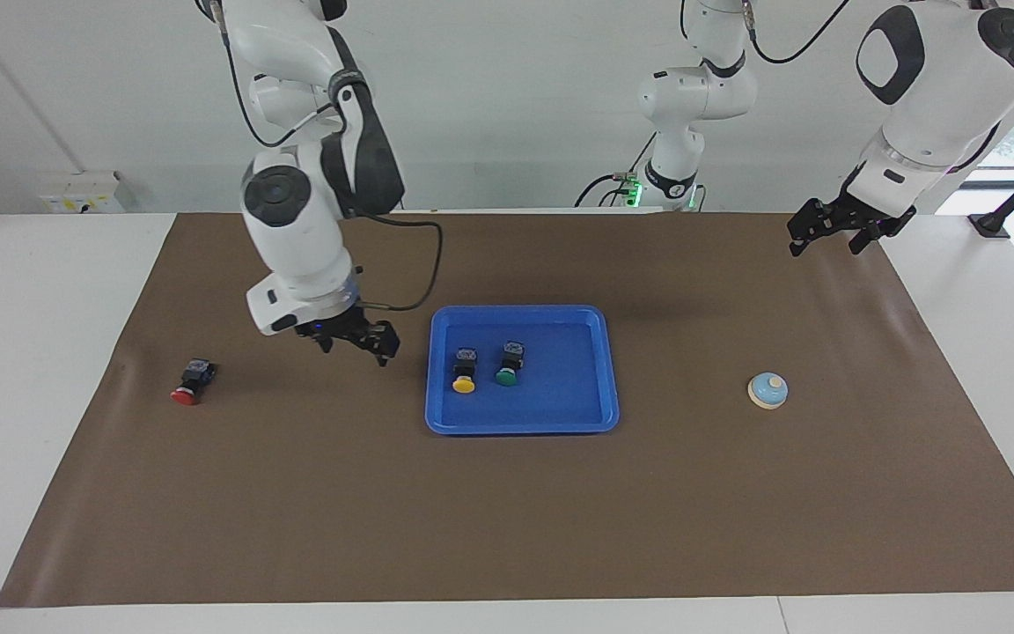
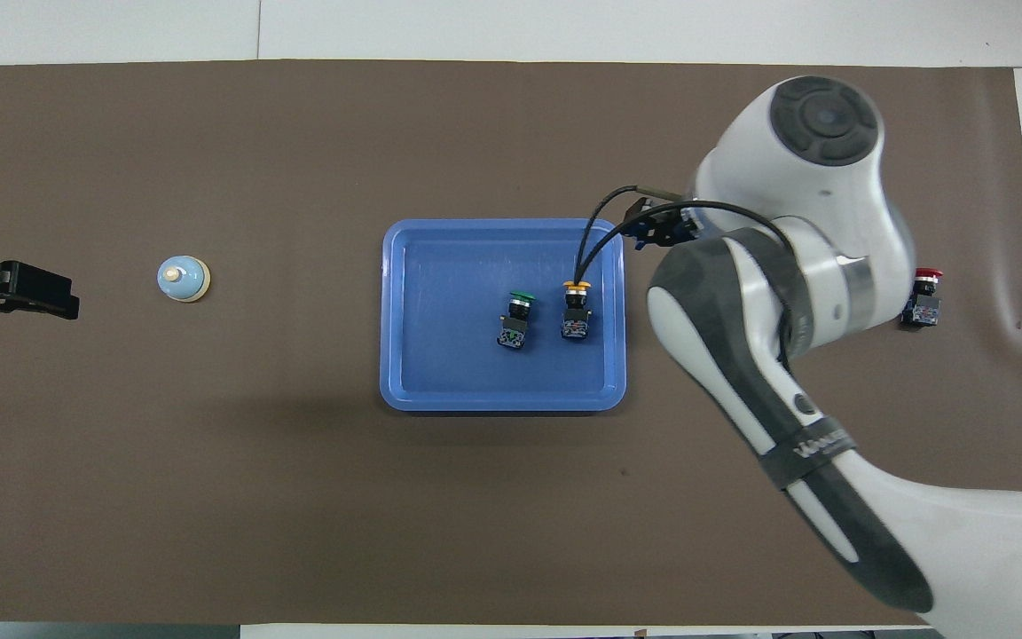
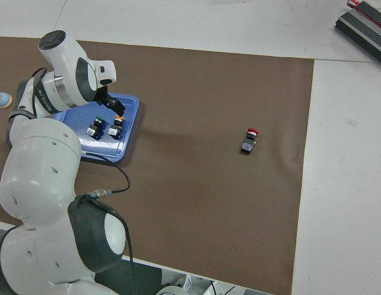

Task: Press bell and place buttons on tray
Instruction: 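Move the right gripper back to the red-capped button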

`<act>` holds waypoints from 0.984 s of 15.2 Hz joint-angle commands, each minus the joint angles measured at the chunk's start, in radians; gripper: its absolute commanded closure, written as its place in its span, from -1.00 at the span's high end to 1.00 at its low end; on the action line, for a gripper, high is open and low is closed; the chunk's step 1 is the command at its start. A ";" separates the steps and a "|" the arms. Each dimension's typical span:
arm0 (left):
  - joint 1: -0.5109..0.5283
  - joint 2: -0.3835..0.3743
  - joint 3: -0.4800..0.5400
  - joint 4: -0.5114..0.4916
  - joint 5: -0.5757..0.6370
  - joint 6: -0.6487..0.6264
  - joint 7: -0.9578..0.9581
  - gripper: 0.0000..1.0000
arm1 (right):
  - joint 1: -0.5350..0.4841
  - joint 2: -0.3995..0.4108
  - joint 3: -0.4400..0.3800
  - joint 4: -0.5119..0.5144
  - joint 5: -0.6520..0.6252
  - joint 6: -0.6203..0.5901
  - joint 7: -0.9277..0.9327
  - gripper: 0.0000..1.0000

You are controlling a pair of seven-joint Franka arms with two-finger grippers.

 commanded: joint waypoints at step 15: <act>0.003 -0.002 0.001 0.012 -0.014 -0.018 0.007 1.00 | -0.426 -0.078 0.016 -0.466 -0.129 0.485 -0.319 1.00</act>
